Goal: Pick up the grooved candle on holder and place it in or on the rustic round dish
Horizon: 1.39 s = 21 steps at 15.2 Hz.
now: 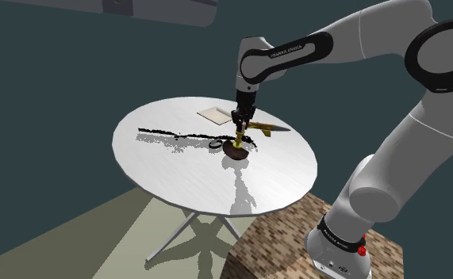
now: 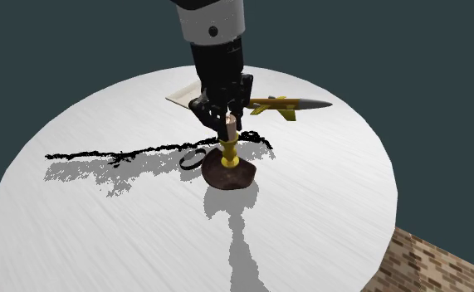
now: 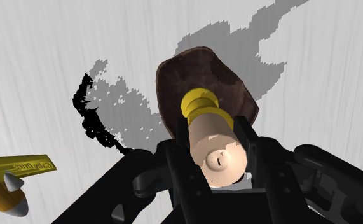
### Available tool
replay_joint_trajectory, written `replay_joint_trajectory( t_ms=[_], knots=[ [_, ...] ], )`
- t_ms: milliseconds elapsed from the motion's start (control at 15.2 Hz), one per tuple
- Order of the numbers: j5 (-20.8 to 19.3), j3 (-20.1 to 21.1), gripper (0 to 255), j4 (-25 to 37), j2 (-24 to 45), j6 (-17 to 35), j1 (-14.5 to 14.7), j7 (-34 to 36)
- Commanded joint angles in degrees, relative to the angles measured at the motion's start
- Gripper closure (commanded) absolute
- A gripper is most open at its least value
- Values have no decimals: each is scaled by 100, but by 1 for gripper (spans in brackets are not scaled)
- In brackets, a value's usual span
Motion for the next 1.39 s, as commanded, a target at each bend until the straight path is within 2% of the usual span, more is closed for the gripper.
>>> replay_joint_trajectory(
  t_ms=[0, 396, 462, 792, 1056, 1320],
  knots=[
    [1, -3, 255, -12, 25, 41, -2, -4],
    [1, -3, 255, -12, 25, 40, -2, -4],
    [1, -3, 0, -12, 25, 40, -2, -4],
    [1, -3, 0, -12, 25, 40, -2, -4],
    [10, 16, 0, 596, -100, -693, 12, -6],
    [10, 16, 0, 596, -100, -693, 12, -6]
  ],
)
